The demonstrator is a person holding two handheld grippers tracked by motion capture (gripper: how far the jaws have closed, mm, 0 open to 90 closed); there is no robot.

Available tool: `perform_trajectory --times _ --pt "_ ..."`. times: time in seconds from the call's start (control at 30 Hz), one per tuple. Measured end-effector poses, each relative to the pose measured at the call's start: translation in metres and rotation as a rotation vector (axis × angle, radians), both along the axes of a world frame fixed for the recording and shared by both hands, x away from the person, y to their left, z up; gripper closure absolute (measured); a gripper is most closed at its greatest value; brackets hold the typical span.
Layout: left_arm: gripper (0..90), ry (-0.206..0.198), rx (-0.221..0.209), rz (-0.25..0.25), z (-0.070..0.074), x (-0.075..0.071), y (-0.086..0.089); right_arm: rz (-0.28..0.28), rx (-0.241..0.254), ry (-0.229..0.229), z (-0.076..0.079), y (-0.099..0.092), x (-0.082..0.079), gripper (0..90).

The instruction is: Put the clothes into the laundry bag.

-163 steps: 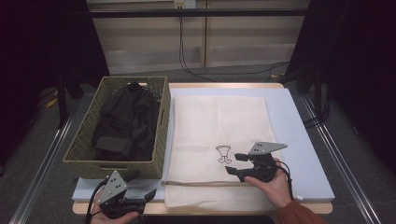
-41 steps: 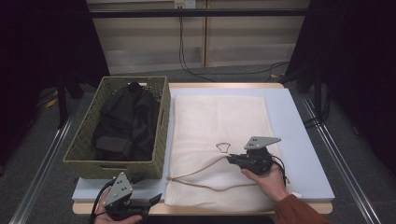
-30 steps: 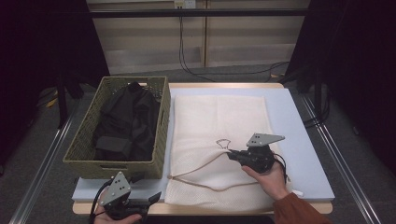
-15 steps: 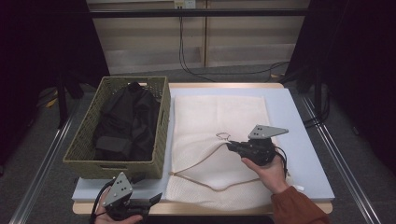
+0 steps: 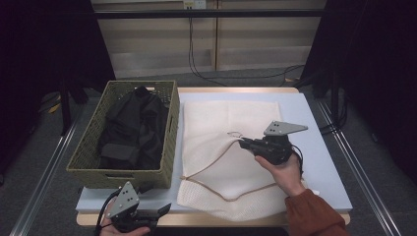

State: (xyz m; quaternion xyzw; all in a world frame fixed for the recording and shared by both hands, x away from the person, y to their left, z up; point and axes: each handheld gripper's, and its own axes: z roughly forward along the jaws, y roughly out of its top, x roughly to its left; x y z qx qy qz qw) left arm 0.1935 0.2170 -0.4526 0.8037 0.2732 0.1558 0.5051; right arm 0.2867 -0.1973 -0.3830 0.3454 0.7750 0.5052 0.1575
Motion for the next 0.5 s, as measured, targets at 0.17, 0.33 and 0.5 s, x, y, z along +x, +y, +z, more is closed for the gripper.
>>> perform_trajectory --times 0.17,0.33,0.5 --pt "16.0 -0.003 -0.008 -0.009 0.0003 -0.0009 -0.0002 -0.006 0.037 -0.016 0.0071 -0.0028 0.0031 87.9" --pt "18.8 -0.013 -0.012 -0.026 0.0020 -0.0027 0.0004 0.000 0.039 -0.003 0.0031 -0.0027 0.0027 87.8" --pt "22.6 -0.024 -0.038 -0.009 0.0073 -0.0065 0.0002 0.004 0.029 0.016 -0.0018 -0.0032 0.0022 87.9"
